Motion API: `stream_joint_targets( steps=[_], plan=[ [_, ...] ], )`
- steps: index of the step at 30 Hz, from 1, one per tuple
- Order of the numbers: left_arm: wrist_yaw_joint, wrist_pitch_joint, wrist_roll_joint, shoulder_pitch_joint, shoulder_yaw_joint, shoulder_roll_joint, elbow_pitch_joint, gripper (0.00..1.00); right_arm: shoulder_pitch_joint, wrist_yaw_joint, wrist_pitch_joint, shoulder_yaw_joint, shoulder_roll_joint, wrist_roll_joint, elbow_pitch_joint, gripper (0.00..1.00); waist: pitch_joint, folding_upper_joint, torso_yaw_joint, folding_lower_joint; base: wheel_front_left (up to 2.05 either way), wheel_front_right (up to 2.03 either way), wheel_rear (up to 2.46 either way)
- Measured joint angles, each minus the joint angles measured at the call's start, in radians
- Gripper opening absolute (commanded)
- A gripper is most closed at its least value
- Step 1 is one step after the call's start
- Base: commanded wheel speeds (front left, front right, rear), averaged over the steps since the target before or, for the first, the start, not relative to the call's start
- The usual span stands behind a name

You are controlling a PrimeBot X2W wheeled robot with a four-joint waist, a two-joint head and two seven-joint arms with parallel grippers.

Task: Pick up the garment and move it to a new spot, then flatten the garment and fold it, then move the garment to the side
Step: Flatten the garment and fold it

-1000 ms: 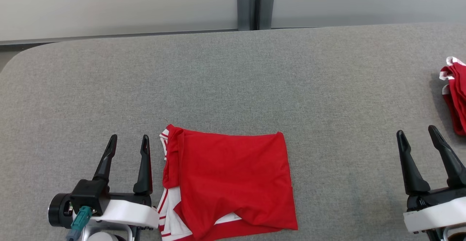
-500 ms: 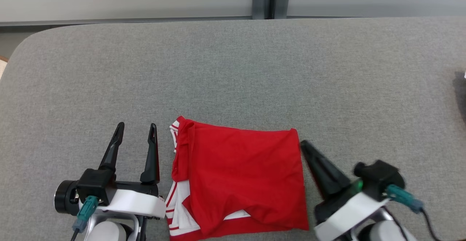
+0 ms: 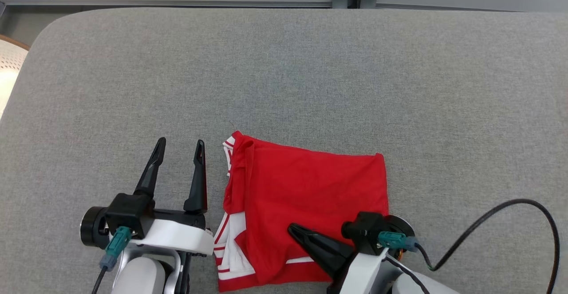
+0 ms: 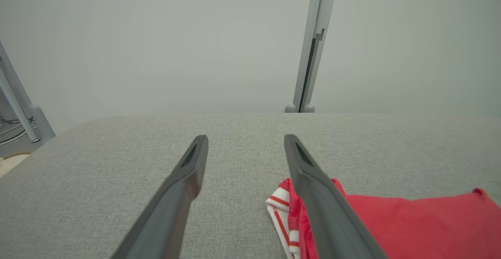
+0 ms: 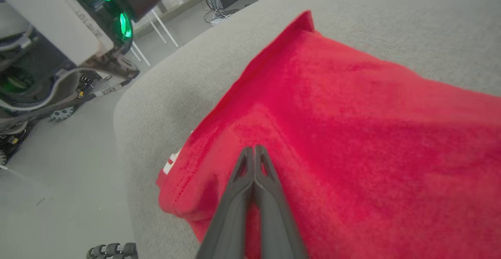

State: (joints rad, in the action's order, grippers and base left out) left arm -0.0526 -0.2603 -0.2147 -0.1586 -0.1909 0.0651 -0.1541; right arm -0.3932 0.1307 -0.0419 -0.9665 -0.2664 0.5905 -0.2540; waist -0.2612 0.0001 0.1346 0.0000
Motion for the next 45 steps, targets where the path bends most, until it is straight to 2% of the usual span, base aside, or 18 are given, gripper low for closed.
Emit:
stream_joint_targets(
  steps=[7, 13, 16, 19, 21, 23, 24, 28, 35, 41, 45],
  plan=[
    [0.003, -0.001, -0.003, -0.015, 0.0, -0.006, 0.0, 1.0, -0.071, 0.0, 0.045, -0.121, -0.018, 0.132, -0.044, 0.0, -0.024, 0.0, 0.006, 0.0, 0.0, 0.0, 0.0],
    [0.007, -0.001, -0.004, -0.021, 0.004, -0.009, 0.0, 1.0, -0.134, 0.0, 0.116, -0.224, -0.018, 0.25, -0.03, 0.0, -0.036, 0.0, 0.008, 0.0, 0.0, 0.0, 0.0],
    [0.008, -0.001, -0.005, -0.023, 0.008, -0.01, 0.0, 1.0, -0.167, 0.0, 0.113, -0.249, -0.019, 0.254, -0.029, 0.0, -0.037, 0.0, 0.007, 0.0, 0.0, 0.0, 0.0],
    [0.009, -0.001, -0.005, -0.023, 0.013, -0.012, -0.001, 1.0, -0.192, 0.0, 0.067, -0.227, -0.028, 0.226, -0.05, 0.0, -0.034, 0.0, 0.004, 0.0, 0.0, 0.0, 0.0],
    [0.009, -0.001, -0.005, -0.023, 0.019, -0.012, -0.002, 1.0, -0.193, 0.0, 0.013, -0.18, -0.032, 0.207, -0.059, 0.0, -0.029, 0.0, 0.001, 0.0, 0.0, 0.0, 0.0],
    [0.009, -0.001, -0.005, -0.021, 0.026, -0.012, -0.003, 1.0, -0.189, 0.0, -0.027, -0.122, -0.039, 0.188, -0.064, 0.63, -0.02, -0.0001, -0.004, 0.0, 0.0, 0.0, 0.0],
    [0.009, -0.001, -0.004, -0.018, 0.029, -0.012, -0.003, 1.0, -0.18, 0.0, -0.054, -0.084, -0.041, 0.177, -0.065, 1.0, -0.016, 0.0, -0.007, 0.0, 0.0, 0.0, 0.0],
    [0.015, -0.001, 0.001, -0.009, 0.043, -0.012, -0.002, 1.0, -0.129, 0.0, -0.136, 0.081, -0.051, 0.129, -0.061, 1.0, 0.002, 0.0, -0.024, 0.0, 0.0, 0.0, 0.0],
    [0.023, -0.001, 0.002, 0.016, 0.071, -0.004, 0.006, 1.0, 0.007, 0.0, -0.196, 0.402, -0.046, 0.008, 0.009, 1.0, 0.04, 0.0, -0.058, 0.0, 0.0, 0.0, 0.0],
    [0.025, -0.002, 0.004, 0.044, 0.087, 0.019, 0.007, 1.0, 0.143, 0.0, -0.202, 0.654, -0.03, -0.128, 0.091, 1.0, 0.078, 0.0, -0.085, 0.0, 0.0, 0.0, 0.0],
    [0.025, -0.001, 0.004, 0.079, 0.095, 0.041, 0.002, 1.0, 0.244, 0.0, -0.159, 0.794, -0.018, -0.222, 0.156, 1.0, 0.117, 0.0, -0.104, 0.0, 0.0, 0.0, 0.0]
  ],
)
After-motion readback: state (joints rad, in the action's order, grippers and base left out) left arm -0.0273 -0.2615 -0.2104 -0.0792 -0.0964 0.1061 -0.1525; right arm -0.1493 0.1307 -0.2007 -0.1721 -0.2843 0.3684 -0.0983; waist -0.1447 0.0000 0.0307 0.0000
